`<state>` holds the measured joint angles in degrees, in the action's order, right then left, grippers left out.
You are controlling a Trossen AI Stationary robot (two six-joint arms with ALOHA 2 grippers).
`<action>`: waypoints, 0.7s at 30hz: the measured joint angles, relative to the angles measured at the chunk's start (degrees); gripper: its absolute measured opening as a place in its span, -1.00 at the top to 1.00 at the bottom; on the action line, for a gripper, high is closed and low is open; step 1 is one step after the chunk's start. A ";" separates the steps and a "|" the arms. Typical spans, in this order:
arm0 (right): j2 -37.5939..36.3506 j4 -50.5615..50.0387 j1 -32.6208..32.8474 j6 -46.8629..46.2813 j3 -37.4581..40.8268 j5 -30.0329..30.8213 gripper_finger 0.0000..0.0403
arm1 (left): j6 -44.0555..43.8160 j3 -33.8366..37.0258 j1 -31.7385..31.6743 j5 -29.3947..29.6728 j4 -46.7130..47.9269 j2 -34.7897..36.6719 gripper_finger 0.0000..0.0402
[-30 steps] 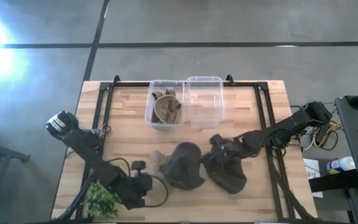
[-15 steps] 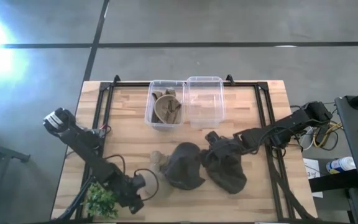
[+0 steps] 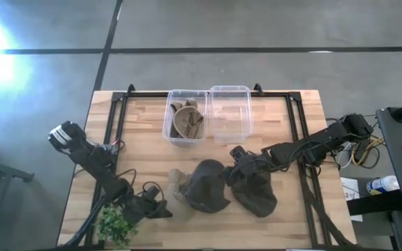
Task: Pick & Place hat
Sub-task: Put the brown cap into the left transparent bin
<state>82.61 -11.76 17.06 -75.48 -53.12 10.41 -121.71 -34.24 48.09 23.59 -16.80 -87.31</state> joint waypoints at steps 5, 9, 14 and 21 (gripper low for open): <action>0.00 -1.17 -0.86 1.77 0.02 -0.02 -0.22 | -0.01 -2.38 0.14 -6.83 4.28 0.00 0.36; 0.00 -1.75 -1.87 3.08 0.04 -0.01 -0.22 | -0.07 -3.91 -0.37 -6.97 9.40 0.00 0.36; 0.00 -1.75 -2.74 3.82 0.04 0.00 -0.22 | -3.01 -3.12 -0.60 -4.94 13.44 -0.02 0.36; 0.00 -1.75 -2.86 4.08 0.04 -0.01 -0.22 | -4.75 -2.42 -0.63 -4.61 12.38 -0.89 0.36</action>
<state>82.61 -13.51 14.20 -71.40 -53.08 10.41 -126.46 -36.67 47.46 18.98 -4.42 -88.20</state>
